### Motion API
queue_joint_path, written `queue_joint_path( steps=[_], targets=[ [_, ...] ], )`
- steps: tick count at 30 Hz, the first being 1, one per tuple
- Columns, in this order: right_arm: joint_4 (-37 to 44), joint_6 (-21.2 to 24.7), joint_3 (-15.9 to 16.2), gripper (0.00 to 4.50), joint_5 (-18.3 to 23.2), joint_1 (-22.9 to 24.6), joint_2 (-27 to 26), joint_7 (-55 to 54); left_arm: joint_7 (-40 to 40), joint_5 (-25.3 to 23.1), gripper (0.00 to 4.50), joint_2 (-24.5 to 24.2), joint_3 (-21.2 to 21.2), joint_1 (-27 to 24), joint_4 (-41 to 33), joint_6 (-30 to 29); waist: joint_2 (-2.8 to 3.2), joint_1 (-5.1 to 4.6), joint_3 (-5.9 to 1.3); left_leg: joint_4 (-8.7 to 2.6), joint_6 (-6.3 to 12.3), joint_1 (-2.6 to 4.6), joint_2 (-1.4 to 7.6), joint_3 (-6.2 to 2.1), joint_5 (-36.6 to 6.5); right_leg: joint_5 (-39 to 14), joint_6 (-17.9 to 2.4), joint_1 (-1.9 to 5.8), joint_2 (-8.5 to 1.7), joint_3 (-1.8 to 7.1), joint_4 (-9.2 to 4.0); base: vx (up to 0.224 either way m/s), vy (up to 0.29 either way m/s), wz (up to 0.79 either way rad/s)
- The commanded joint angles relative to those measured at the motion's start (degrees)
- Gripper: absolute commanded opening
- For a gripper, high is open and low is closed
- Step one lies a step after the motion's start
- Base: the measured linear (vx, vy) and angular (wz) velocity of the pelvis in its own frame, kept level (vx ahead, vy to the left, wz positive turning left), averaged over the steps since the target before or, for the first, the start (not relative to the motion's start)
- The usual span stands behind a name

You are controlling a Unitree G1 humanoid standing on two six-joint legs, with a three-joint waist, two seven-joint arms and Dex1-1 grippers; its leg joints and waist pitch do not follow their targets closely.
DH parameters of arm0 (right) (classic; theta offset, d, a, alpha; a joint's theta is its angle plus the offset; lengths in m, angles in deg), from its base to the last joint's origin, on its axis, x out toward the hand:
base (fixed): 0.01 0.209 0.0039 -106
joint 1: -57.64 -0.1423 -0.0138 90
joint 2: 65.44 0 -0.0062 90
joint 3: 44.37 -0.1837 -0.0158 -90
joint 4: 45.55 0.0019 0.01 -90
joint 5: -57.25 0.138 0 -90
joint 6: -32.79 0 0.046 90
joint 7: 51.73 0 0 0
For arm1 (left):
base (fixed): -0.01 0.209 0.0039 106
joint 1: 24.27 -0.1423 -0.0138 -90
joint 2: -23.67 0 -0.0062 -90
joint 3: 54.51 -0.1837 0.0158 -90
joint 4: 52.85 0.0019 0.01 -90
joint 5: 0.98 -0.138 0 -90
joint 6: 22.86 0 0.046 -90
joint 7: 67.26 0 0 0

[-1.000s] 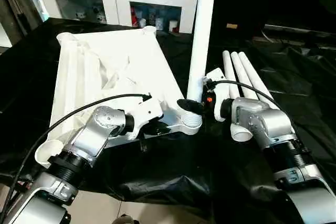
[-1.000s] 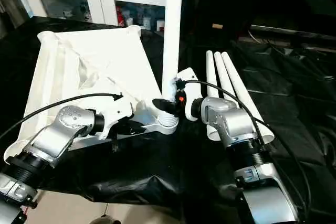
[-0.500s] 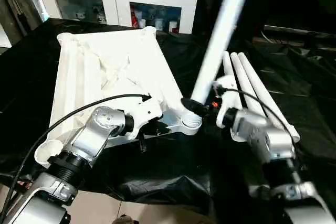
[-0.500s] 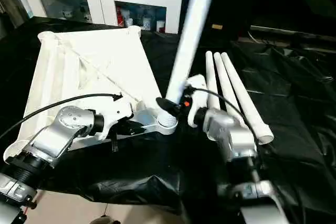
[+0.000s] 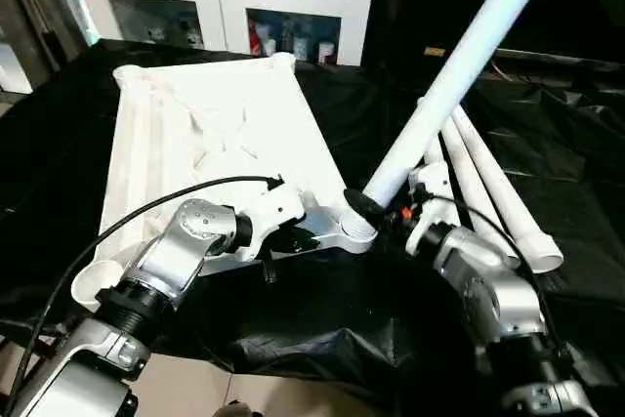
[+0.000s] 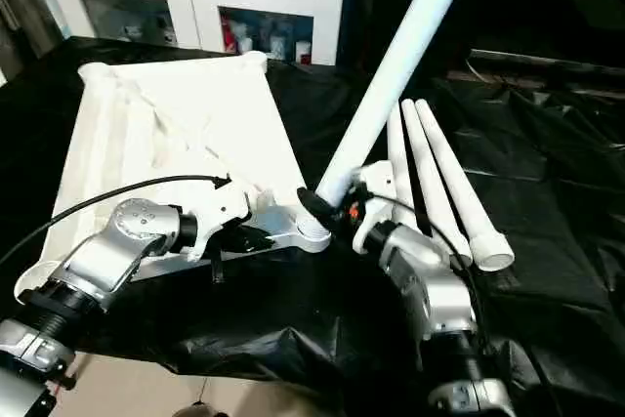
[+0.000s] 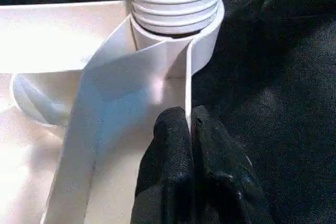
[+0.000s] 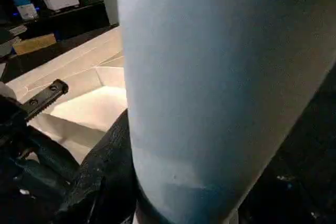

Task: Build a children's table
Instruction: Insert table leg to table base

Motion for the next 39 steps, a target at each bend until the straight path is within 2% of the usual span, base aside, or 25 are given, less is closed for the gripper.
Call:
queue_joint_path(
  steps=[1, 4, 5, 8, 10, 11, 15, 19, 20, 21, 23, 24, 32, 37, 39],
  targets=[
    [-1.3, 1.3, 1.5, 1.91, -2.5, 2.5, 1.0, -0.5, 1.4, -1.5, 0.00, -0.8, 1.2, 1.7, 1.4, 0.2, 0.77, -0.12, -3.49, -4.45, -0.79, 0.60, 3.02, -1.17, -12.2, -8.1, -11.8, 2.55, -4.92, 3.03, -5.07, 0.000, 0.000, 0.00],
    [0.1, 1.3, 3.0, 1.91, -3.3, 2.2, 1.4, -0.3, 1.2, -1.7, 0.00, -0.8, 1.1, 1.9, 1.8, 0.6, 0.87, -0.26, -3.46, -4.50, -0.89, 0.68, 3.01, -1.19, -13.0, -8.9, -11.8, 2.49, -4.87, 3.03, -5.16, 0.000, 0.000, 0.00],
    [0.1, 1.4, 4.6, 1.91, -4.8, 1.4, 2.0, 0.0, 1.0, -1.8, 0.00, -0.7, 0.9, 2.0, 2.1, 0.9, 0.76, -0.29, -3.44, -4.51, -0.81, 0.68, 3.02, -1.17, -13.2, -9.3, -11.7, 2.46, -4.88, 3.07, -5.19, 0.000, 0.000, 0.00],
    [-0.7, 3.0, 6.5, 1.91, -6.1, -0.3, 2.6, 1.2, 0.6, -1.9, 0.00, -0.7, 0.6, 2.1, 2.3, 1.2, 0.54, -0.32, -3.41, -4.50, -0.65, 0.54, 2.94, -1.17, -12.6, -9.6, -11.5, 2.54, -4.86, 3.04, -5.20, 0.000, 0.000, 0.00],
    [-1.2, 3.8, 7.1, 1.91, -6.5, -1.1, 2.8, 1.8, 0.4, -1.9, 0.00, -0.7, 0.5, 2.2, 2.4, 1.3, 0.72, -0.32, -3.33, -4.50, -0.59, 0.63, 2.98, -1.13, -13.1, -10.5, -11.4, 2.38, -4.90, 3.11, -5.30, 0.000, 0.000, 0.00],
    [-1.9, 5.1, 7.6, 1.91, -6.4, -2.1, 2.8, 2.6, 0.1, -1.9, 0.00, -0.7, 0.5, 2.2, 2.4, 1.4, 0.39, -0.38, -3.27, -4.61, -0.63, 0.69, 3.03, -1.18, -13.8, -12.2, -11.1, 2.37, -4.96, 3.11, -5.43, 0.000, 0.000, 0.00],
    [-4.8, 6.5, 10.5, 1.91, -7.9, -4.7, 3.9, 5.8, -0.9, -1.8, 0.00, -1.0, 0.1, 2.1, 2.2, 1.9, 0.60, -0.63, -3.13, -4.71, -1.02, 0.83, 3.07, -1.26, -15.3, -14.9, -10.9, 2.24, -5.04, 3.16, -5.67, 0.000, 0.000, 0.00],
    [-6.5, 7.3, 10.3, 1.91, -7.0, -6.2, 4.3, 8.3, -1.4, -1.8, 0.00, -1.0, 0.0, 2.0, 2.3, 2.1, 0.57, -0.72, -3.20, -4.68, -0.79, 0.76, 3.06, -1.24, -14.6, -13.4, -11.2, 2.33, -5.05, 3.21, -5.57, 0.000, 0.000, 0.00],
    [-7.0, 7.3, 10.3, 1.91, -6.9, -6.5, 4.4, 9.1, -1.7, -1.8, 0.00, -1.1, -0.1, 1.9, 2.1, 2.3, -0.90, -0.93, -3.17, -4.71, -0.39, 0.66, 3.10, -1.07, -14.2, -13.6, -11.0, 2.40, -4.95, 3.14, -5.66, 0.000, 0.000, 0.00],
    [-7.5, 7.2, 10.2, 1.91, -6.8, -6.8, 4.5, 9.6, -1.9, -1.8, 0.00, -1.2, -0.1, 1.9, 2.1, 2.4, -0.05, -0.62, -3.23, -4.65, -0.20, 0.72, 3.09, -1.19, -13.3, -13.8, -11.1, 2.36, -5.22, 3.18, -5.49, 0.000, 0.000, 0.00],
    [-9.8, 5.5, 9.9, 1.91, -6.4, -7.9, 5.1, 12.2, -2.5, -1.8, 0.00, -1.4, -0.3, 1.8, 1.6, 2.7, -0.08, -0.79, -3.24, -4.68, -0.18, 0.80, 3.22, -1.16, -13.8, -13.6, -11.4, 2.22, -5.14, 3.14, -5.57, 0.000, 0.000, 0.00],
    [-10.5, 4.8, 9.9, 1.91, -6.2, -8.1, 5.3, 13.5, -3.0, -1.7, 0.00, -1.5, -0.4, 1.7, 1.4, 3.1, -0.33, -0.79, -3.29, -4.71, -0.08, 0.78, 3.26, -1.16, -13.7, -13.1, -11.5, 2.27, -5.18, 3.11, -5.53, 0.000, 0.000, 0.00],
    [-11.7, 3.4, 10.7, 1.91, -5.5, -8.8, 7.4, 20.1, -6.6, 0.4, 0.00, -2.1, -0.4, 0.3, -2.5, 3.6, -0.16, -0.36, -3.67, -4.58, 0.98, 0.80, 3.36, -1.02, -10.8, -5.0, -13.8, 2.59, -5.11, 2.95, -4.87, 0.000, 0.000, 0.00],
    [-13.1, 0.0, 12.6, 1.91, -7.8, -9.6, 9.4, 23.9, -8.9, 1.4, 0.00, -3.2, -0.4, -0.8, -5.8, 3.2, -0.07, -0.21, -3.65, -4.61, 1.24, 0.80, 3.44, -0.98, -10.9, -4.2, -14.4, 2.58, -5.12, 2.86, -4.82, 0.000, 0.000, 0.00],
    [-14.3, -1.2, 12.3, 1.91, -8.3, -10.0, 9.1, 23.7, -9.0, 1.4, 0.00, -3.4, 0.0, -0.8, -6.3, 2.7, -0.14, -0.23, -3.52, -4.65, 1.05, 0.71, 3.45, -0.97, -11.6, -5.6, -14.3, 2.55, -5.21, 2.91, -4.94, 0.000, 0.000, 0.00]
  ],
)
